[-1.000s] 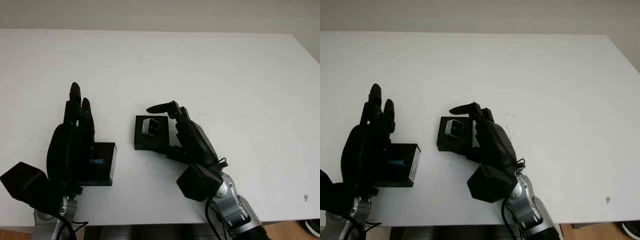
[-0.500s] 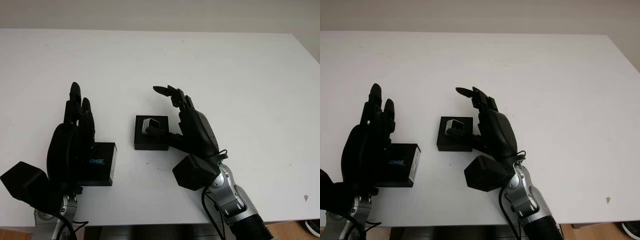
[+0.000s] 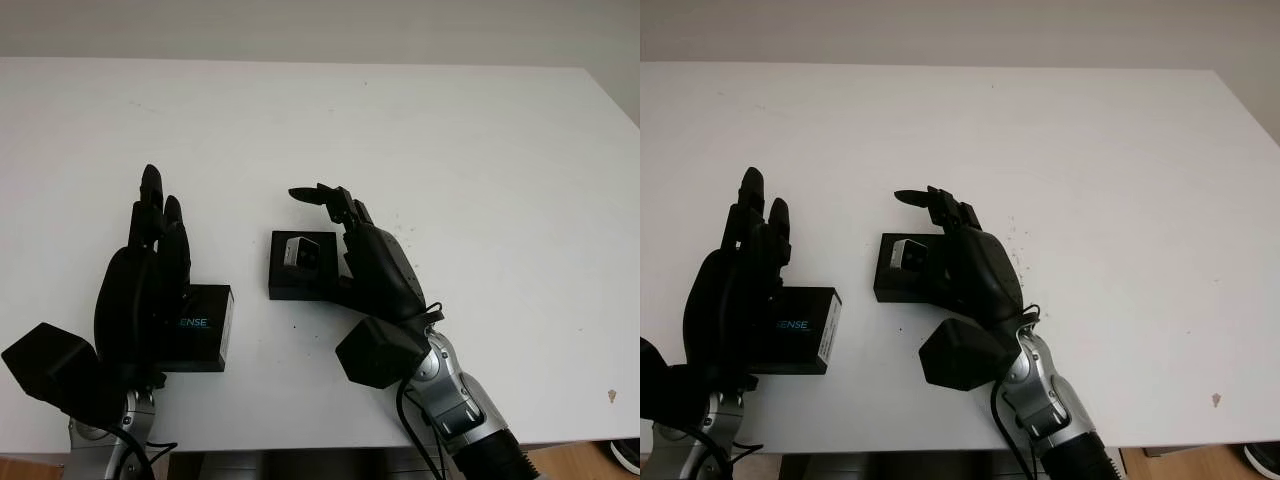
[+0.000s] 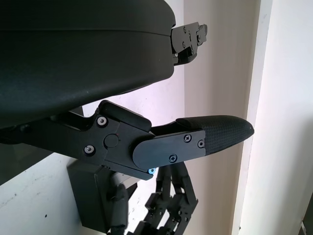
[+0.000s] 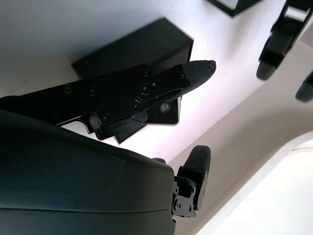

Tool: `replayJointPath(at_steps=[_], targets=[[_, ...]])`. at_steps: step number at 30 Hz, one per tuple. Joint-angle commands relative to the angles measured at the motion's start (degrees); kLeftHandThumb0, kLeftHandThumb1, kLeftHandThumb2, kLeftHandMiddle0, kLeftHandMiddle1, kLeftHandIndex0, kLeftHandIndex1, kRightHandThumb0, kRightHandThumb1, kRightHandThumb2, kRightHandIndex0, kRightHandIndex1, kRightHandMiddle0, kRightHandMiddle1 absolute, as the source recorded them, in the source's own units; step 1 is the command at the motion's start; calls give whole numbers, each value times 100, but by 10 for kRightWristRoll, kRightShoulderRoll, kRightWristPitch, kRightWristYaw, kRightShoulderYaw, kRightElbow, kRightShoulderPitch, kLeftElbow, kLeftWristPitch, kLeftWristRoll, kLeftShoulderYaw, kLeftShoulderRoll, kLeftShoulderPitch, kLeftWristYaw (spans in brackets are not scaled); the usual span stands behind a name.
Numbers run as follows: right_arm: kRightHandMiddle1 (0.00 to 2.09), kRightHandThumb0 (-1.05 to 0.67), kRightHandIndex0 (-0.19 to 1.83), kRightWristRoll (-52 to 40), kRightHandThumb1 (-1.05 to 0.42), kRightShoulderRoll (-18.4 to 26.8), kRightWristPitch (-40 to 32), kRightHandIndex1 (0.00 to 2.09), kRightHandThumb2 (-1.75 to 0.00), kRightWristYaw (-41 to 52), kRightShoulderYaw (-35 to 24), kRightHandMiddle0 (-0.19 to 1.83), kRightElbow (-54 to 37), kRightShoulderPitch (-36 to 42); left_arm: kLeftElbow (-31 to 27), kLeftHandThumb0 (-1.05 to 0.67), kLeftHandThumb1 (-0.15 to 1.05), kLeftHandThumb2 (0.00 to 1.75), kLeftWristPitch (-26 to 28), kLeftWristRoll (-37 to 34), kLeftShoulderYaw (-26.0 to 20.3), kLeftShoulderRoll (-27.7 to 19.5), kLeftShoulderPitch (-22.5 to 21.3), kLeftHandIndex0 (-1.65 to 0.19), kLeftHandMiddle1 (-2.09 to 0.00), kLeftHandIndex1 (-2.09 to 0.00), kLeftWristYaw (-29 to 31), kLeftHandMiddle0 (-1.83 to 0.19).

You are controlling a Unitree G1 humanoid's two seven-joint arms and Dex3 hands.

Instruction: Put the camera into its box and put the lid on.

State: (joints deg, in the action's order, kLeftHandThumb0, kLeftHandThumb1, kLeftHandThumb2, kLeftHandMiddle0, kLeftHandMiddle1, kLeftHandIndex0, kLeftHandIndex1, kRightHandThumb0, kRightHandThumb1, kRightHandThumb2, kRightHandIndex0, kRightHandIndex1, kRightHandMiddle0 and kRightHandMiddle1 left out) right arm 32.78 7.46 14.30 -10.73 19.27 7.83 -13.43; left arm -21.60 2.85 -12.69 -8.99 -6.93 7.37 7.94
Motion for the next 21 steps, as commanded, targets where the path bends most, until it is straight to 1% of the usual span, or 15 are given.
replayJointPath(at_steps=[1, 5, 12, 15, 21], targets=[[114, -59, -9, 6, -99, 1, 3, 63, -5, -2, 3, -18, -7, 9, 0, -77, 105, 61, -3, 2, 3, 1, 1, 19, 0, 0, 0, 19], [115, -58, -9, 22, -100, 3, 8, 66, -6, -21, 6, -18, 16, 2, 0, -78, 105, 61, -3, 0, 2, 3, 4, 19, 0, 0, 0, 19], [122, -51, -10, 45, -102, 5, 13, 77, -6, -73, 6, -17, 83, -23, -3, -79, 105, 59, -5, -2, 3, 4, 15, 19, 0, 0, 4, 19], [124, -51, -11, 47, -104, 4, 11, 80, -7, -86, 5, -14, 96, -29, -2, -80, 105, 59, -5, 2, 5, 4, 18, 19, 0, 0, 3, 19], [128, -49, -11, 49, -105, 5, 10, 85, -13, -102, 5, -11, 109, -36, -1, -79, 105, 60, -10, 6, 11, 5, 21, 19, 0, 0, 3, 19]])
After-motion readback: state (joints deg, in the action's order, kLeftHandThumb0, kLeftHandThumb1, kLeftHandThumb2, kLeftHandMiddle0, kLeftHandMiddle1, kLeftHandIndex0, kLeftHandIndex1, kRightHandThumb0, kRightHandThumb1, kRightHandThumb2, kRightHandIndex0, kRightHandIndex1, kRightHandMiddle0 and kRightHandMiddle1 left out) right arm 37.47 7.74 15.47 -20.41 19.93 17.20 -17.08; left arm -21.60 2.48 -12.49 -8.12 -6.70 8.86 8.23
